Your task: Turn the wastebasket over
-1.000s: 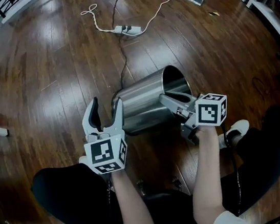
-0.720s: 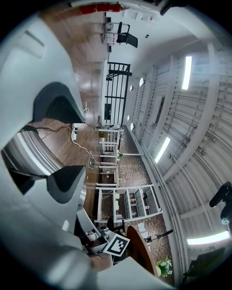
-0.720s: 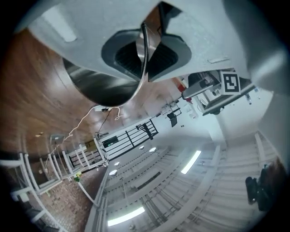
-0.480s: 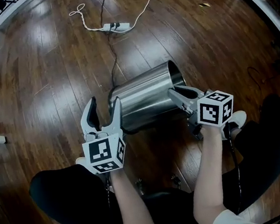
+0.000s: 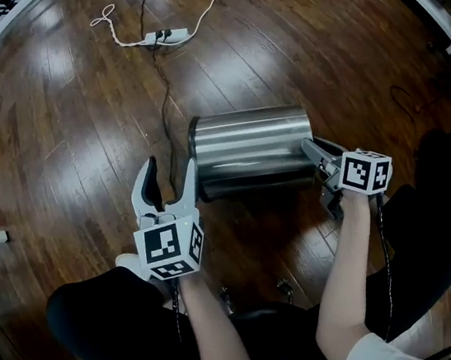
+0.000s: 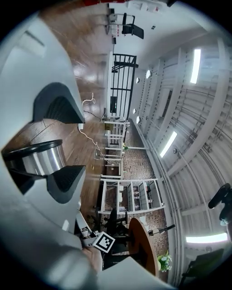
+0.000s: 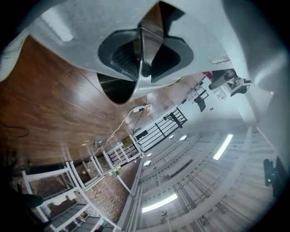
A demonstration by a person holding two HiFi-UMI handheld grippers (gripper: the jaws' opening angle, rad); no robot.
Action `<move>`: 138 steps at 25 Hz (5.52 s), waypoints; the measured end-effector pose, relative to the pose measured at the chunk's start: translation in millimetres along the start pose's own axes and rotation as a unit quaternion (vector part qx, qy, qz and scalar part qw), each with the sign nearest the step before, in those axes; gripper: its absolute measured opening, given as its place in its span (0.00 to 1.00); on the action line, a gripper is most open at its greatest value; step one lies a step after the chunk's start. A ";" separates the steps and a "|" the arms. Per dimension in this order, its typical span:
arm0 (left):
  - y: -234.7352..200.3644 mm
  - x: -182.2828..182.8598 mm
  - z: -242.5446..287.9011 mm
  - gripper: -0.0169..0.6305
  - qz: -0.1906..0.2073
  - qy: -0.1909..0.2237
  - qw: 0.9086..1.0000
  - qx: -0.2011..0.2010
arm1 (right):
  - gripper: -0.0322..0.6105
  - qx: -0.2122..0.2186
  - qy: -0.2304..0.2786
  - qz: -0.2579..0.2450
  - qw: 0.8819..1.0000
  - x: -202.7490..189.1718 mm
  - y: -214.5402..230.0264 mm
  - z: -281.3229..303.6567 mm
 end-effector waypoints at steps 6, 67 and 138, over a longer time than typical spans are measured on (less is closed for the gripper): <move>27.4 -21.2 9.1 0.51 -0.001 -0.027 0.999 -0.030 | 0.20 -0.065 -0.024 0.025 0.997 -25.8 50.7 -19.9; 47.6 4.6 19.1 0.14 0.063 -0.147 0.982 -0.102 | 0.03 -0.019 -0.170 -0.122 0.978 -115.3 9.3 31.9; 259.3 106.7 -600.1 0.70 0.059 0.131 0.989 -0.047 | 0.65 0.036 0.325 -0.330 0.885 -180.4 -314.4 -610.6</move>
Point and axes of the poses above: the fingertips, and each gripper's own axes: z forward along the fingers, y to its right, x out of its top, the point moved 3 cm from there along -z, backward along the fingers, and after that the axes turned 13 degrees about y, right-handed, at the moved point
